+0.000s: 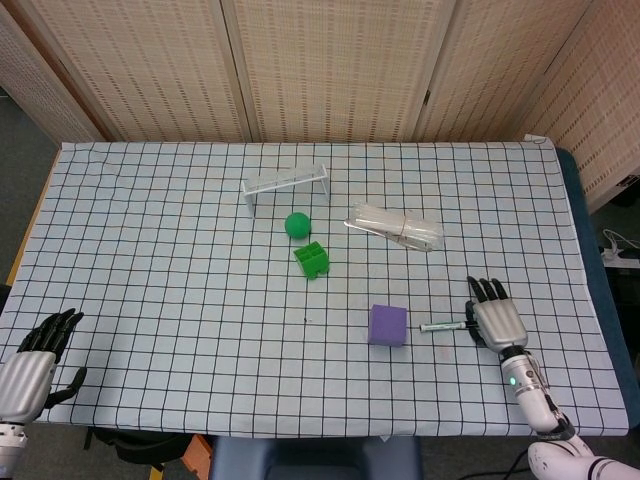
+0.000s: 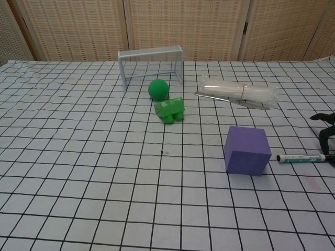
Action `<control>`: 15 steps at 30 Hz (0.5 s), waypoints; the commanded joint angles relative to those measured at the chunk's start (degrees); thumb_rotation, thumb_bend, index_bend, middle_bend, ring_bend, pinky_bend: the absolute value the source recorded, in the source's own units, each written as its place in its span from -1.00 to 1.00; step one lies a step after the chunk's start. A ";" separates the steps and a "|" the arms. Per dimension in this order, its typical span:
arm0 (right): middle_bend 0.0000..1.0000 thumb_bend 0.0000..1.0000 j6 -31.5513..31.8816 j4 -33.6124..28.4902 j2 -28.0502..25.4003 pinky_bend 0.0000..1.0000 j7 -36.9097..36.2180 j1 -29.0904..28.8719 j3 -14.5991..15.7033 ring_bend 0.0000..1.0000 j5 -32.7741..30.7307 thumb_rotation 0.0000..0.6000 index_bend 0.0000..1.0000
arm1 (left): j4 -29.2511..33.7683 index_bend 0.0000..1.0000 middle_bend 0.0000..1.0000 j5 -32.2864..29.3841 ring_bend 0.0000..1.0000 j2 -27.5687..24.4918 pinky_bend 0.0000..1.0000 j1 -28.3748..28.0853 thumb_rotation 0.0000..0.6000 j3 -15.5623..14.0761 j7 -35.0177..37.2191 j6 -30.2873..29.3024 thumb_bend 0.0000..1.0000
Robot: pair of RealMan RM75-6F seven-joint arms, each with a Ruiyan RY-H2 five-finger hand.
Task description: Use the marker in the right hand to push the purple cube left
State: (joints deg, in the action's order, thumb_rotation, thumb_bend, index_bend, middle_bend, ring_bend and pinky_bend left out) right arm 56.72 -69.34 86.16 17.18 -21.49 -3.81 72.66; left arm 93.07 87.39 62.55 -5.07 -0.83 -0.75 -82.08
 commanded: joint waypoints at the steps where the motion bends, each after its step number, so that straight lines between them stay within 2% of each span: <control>1: -1.00 -0.43 0.15 -0.23 -0.06 -1.00 0.13 -0.04 0.07 -1.00 -0.05 1.00 -0.01 | 0.12 -1.00 -1.00 0.04 -1.00 -0.02 -0.71 0.02 1.00 0.01 -0.01 -0.08 -0.19; 10: -1.00 -0.42 -0.27 -0.12 0.30 -1.00 0.64 -0.24 0.28 -1.00 -0.92 1.00 0.00 | -0.11 -1.00 -1.00 0.26 -1.00 -0.17 -0.72 0.12 1.00 -0.06 0.55 -0.29 -0.19; 15: -1.00 -0.39 0.43 -0.04 0.57 -1.00 0.07 -0.18 0.21 -1.00 -0.74 1.00 0.13 | -0.12 -1.00 -1.00 0.31 -1.00 -0.24 -0.71 0.19 1.00 -0.10 0.65 -0.39 -0.19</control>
State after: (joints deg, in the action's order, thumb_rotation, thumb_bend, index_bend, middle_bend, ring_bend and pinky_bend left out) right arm 57.10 -69.36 86.72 17.31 -21.69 -3.58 71.90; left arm 92.96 87.70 62.31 -4.88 -0.93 -0.11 -82.46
